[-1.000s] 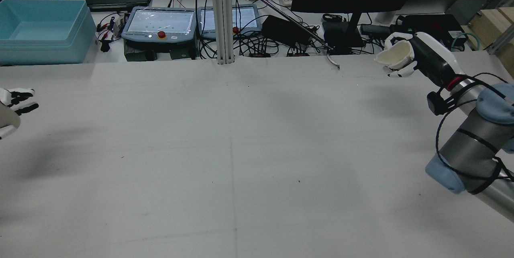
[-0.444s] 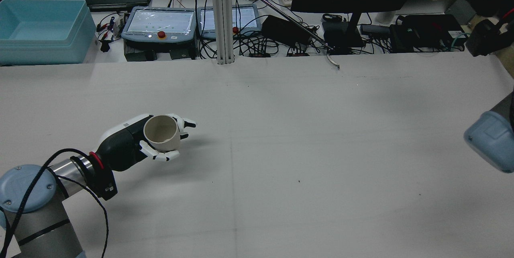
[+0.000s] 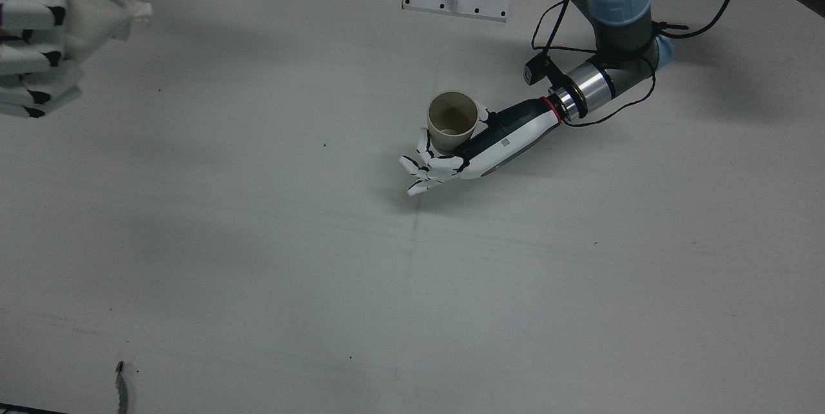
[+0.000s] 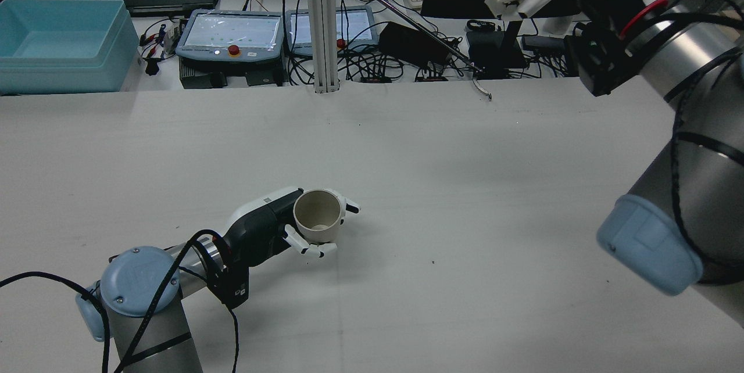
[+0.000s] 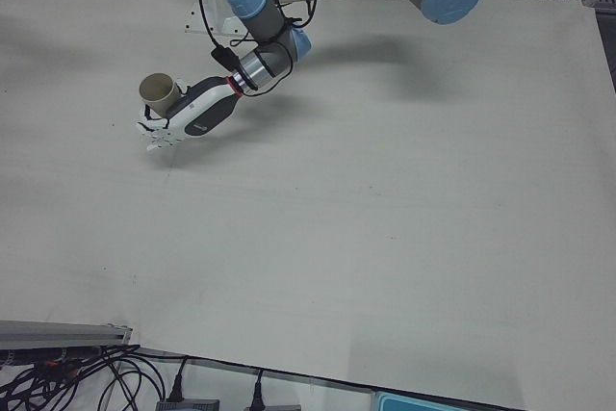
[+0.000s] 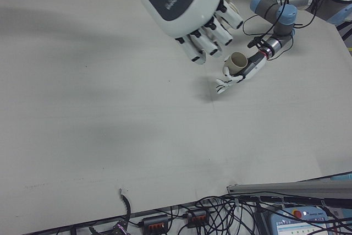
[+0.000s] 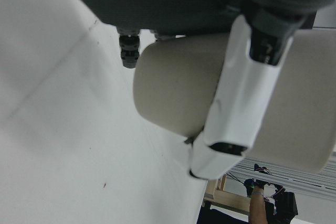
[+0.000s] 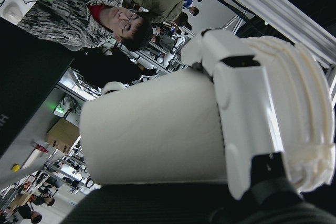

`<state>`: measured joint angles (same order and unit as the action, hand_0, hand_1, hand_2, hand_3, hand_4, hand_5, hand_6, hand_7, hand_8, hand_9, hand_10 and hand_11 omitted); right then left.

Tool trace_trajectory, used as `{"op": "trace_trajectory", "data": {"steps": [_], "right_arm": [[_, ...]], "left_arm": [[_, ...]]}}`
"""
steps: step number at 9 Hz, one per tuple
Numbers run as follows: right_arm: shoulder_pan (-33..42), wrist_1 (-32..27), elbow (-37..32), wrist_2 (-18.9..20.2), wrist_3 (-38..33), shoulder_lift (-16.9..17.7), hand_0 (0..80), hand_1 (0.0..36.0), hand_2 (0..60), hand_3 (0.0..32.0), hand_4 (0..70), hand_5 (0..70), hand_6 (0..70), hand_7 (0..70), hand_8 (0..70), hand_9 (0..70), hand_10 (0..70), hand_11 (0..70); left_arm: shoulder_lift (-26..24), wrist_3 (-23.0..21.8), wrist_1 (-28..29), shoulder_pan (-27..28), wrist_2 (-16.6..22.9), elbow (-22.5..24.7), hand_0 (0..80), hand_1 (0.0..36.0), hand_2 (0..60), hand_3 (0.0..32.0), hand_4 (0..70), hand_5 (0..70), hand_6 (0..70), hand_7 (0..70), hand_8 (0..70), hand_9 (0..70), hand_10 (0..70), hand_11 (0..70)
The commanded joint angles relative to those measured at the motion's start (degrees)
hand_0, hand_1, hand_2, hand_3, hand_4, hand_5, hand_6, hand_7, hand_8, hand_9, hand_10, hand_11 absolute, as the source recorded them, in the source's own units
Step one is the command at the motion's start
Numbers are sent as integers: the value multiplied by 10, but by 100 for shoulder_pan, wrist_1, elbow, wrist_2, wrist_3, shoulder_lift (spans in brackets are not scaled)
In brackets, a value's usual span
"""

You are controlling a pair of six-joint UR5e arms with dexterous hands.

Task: Pour water
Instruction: 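Tilt the white cup over the beige cup held by the left hand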

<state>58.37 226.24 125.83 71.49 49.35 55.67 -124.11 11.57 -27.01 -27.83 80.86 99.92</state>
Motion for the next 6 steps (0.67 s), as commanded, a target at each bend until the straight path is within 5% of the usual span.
{"op": "trace_trajectory", "data": {"steps": [1,6], "right_arm": [[-1825,60,-164,-599,1548,-355,800,360,600,0,445,700,596,700,409,544,372,561],[-2427,69,-490,-671,1920,-206,800,360,600,0,374,700,543,700,384,514,354,540]], "left_arm": [[-263,-15,-173,32,0,-25,800,360,600,0,700,700,211,319,85,67,77,146],[-272,-59,-225,-3,0,18,800,360,600,0,700,700,213,322,88,72,77,147]]}}
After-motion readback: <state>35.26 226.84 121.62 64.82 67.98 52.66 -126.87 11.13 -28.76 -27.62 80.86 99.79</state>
